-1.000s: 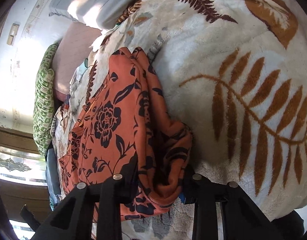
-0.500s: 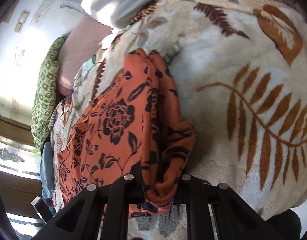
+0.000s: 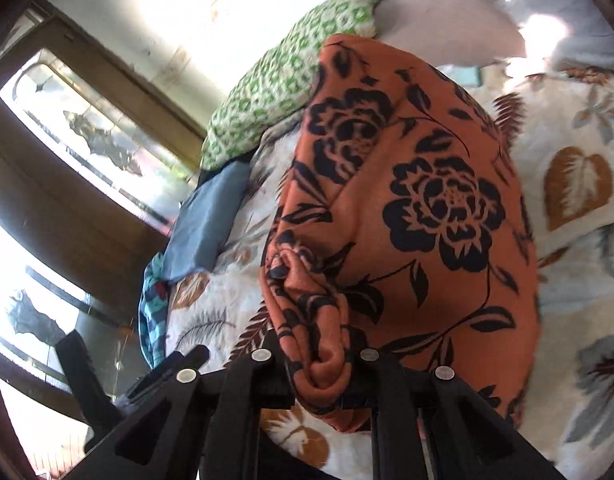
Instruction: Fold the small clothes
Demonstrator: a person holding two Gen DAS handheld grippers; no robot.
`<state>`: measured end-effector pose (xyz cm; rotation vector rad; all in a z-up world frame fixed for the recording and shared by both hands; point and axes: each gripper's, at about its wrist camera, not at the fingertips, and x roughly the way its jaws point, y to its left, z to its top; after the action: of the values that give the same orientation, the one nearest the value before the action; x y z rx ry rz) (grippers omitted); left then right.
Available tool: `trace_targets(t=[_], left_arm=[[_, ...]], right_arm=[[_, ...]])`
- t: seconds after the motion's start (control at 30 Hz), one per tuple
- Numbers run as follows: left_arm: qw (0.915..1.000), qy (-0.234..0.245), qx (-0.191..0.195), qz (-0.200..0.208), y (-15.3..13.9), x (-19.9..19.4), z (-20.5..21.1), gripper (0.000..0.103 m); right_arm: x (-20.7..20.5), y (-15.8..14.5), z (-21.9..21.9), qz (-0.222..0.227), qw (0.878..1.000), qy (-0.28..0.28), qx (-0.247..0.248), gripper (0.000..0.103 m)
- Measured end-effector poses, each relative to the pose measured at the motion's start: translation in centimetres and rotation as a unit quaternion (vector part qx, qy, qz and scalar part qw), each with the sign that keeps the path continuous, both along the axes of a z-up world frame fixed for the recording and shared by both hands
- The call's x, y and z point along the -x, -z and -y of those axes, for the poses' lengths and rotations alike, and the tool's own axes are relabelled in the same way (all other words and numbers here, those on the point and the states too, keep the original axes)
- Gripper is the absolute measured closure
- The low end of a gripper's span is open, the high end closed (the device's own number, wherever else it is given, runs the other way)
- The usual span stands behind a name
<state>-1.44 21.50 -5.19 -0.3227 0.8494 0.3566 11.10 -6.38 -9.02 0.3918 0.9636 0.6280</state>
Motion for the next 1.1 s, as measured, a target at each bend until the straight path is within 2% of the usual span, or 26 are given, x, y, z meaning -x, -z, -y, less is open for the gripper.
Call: trace_targets(t=[0.07, 0.13, 0.17, 0.2, 0.27, 0.3, 0.33, 0.43, 0.5, 0.53, 0.6, 0.63, 0.7, 0.77, 0.8, 0.83, 0.9, 1.0, 1.03, 1.1], left_arm=[[0.9993, -0.038, 0.003, -0.007, 0.6, 0.9, -3.0, 0.02], [0.9975, -0.062, 0.026, -0.019, 1.5, 2.0, -5.3, 0.02], [0.9966, -0.071, 0.037, -0.022, 1.8, 2.4, -6.0, 0.02], [0.9961, -0.076, 0.04, -0.019, 1.8, 2.9, -6.1, 0.02], [0.9963, -0.076, 0.037, -0.016, 1.7, 2.9, -5.7, 0.02], [0.9967, -0.069, 0.04, -0.014, 1.6, 2.3, -5.2, 0.02], [0.9974, -0.057, 0.043, -0.009, 1.4, 1.7, -4.5, 0.02], [0.9986, -0.006, 0.05, 0.015, 0.0, -0.7, -1.5, 0.02], [0.9975, 0.04, 0.048, 0.034, -0.8, -2.2, 1.3, 0.02], [0.9967, 0.058, 0.042, 0.038, -1.0, -2.9, 2.9, 0.02], [0.9933, 0.102, 0.043, 0.035, -0.5, -4.5, 5.7, 0.019], [0.993, 0.114, 0.026, 0.014, 0.4, -5.4, 7.0, 0.019], [0.9901, 0.121, -0.047, -0.052, 3.6, -7.1, 9.2, 0.019], [0.9795, 0.111, -0.102, -0.134, 7.5, -8.2, 9.6, 0.019], [0.9808, 0.103, -0.089, -0.14, 8.6, -8.1, 9.0, 0.017], [0.9851, 0.094, -0.067, -0.127, 8.8, -7.8, 8.3, 0.015], [0.9874, 0.082, -0.053, -0.125, 8.8, -7.7, 7.6, 0.012], [0.9858, 0.085, -0.065, -0.129, 8.0, -7.8, 7.9, 0.012], [0.9861, 0.086, -0.072, -0.123, 7.4, -7.6, 8.0, 0.012], [0.9892, 0.085, -0.074, -0.094, 5.9, -7.2, 8.2, 0.012]], right_arm=[[-0.9, 3.6, -5.3, -0.045, 0.998, -0.045, 0.025, 0.086], [-1.6, 8.4, -8.9, -0.091, 0.992, -0.057, 0.073, 0.082], [-1.4, 9.7, -9.9, -0.095, 0.99, -0.056, 0.09, 0.082], [-0.8, 9.4, -10.1, -0.071, 0.992, -0.049, 0.09, 0.08], [-0.1, 7.8, -9.6, -0.055, 0.993, -0.066, 0.075, 0.059], [0.0, 7.0, -8.9, -0.059, 0.994, -0.077, 0.054, 0.03], [0.2, 6.1, -7.8, -0.058, 0.995, -0.076, 0.037, 0.026], [0.8, 3.5, -3.4, -0.027, 0.999, -0.043, 0.008, 0.026], [0.4, 3.0, 0.0, -0.019, 0.999, -0.006, -0.028, 0.024], [0.2, 3.5, 1.8, -0.03, 0.999, 0.021, -0.036, 0.021], [-1.6, 6.2, 4.7, -0.099, 0.992, 0.061, -0.058, 0.021], [-2.0, 7.7, 6.0, -0.135, 0.985, 0.067, -0.088, 0.021], [-2.5, 8.4, 7.7, -0.155, 0.975, 0.069, -0.145, 0.021], [-2.8, 7.7, 8.3, -0.15, 0.972, 0.061, -0.169, 0.021], [-2.9, 7.3, 8.5, -0.142, 0.972, 0.054, -0.181, 0.021], [-3.1, 7.0, 8.1, -0.134, 0.972, 0.046, -0.189, 0.021], [-3.6, 7.6, 7.9, -0.136, 0.969, 0.034, -0.203, 0.02], [-4.1, 10.4, 7.7, -0.18, 0.962, 0.037, -0.202, 0.02], [-4.0, 9.9, 7.6, -0.176, 0.962, 0.036, -0.203, 0.02], [-4.1, 7.9, 7.2, -0.157, 0.971, 0.02, -0.179, 0.02]])
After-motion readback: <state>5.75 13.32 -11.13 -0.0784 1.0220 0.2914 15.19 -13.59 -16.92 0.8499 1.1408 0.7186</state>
